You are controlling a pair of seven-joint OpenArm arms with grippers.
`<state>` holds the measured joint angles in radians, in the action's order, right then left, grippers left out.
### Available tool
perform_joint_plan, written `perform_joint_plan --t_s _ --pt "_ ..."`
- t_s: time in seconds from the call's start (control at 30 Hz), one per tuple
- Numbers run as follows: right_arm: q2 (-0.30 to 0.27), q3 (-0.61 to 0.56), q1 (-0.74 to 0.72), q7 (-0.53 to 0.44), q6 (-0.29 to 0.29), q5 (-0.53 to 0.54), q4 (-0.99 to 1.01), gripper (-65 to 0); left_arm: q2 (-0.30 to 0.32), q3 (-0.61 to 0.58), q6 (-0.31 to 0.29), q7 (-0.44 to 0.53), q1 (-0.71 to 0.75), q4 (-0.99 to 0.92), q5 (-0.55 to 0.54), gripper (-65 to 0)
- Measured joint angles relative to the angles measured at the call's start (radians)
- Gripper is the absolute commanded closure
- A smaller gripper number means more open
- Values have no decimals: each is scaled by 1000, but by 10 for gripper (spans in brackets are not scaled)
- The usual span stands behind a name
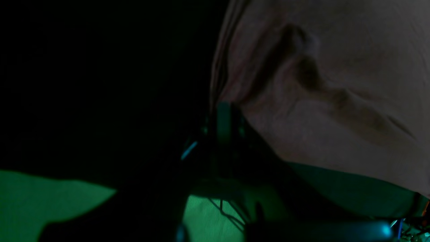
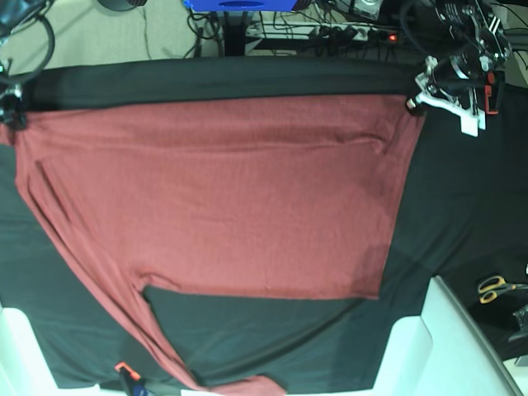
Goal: Fold the T-shirt properly
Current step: 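Pull the grasped shirt edge toward the robot with both grippers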
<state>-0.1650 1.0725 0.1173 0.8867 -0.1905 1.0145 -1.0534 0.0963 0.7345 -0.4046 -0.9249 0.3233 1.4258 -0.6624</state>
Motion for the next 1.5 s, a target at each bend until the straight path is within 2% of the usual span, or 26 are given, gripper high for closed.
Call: perform_joint_plan --t_s 0.4,0.9,1.37,1.43,1.5 --pt "0 -1 37 -2 -1 9 -13 -2 0 -1 -1 -4 64 104 -4 0" --pt "2 -10 98 -2 -2 7 -18 -2 0 -2 0 -1 121 110 -6 0" --pt "3 -10 116 -3 -1 7 -20 -3 0 -2 -1 0 115 108 -3 0" --pt "3 -10 117 -3 -1 6 -20 -38 0 -2 -1 0 115 108 1 0" --pt "3 -10 117 -4 0 6 -20 -131 0 -2 0 0 115 108 1 0"
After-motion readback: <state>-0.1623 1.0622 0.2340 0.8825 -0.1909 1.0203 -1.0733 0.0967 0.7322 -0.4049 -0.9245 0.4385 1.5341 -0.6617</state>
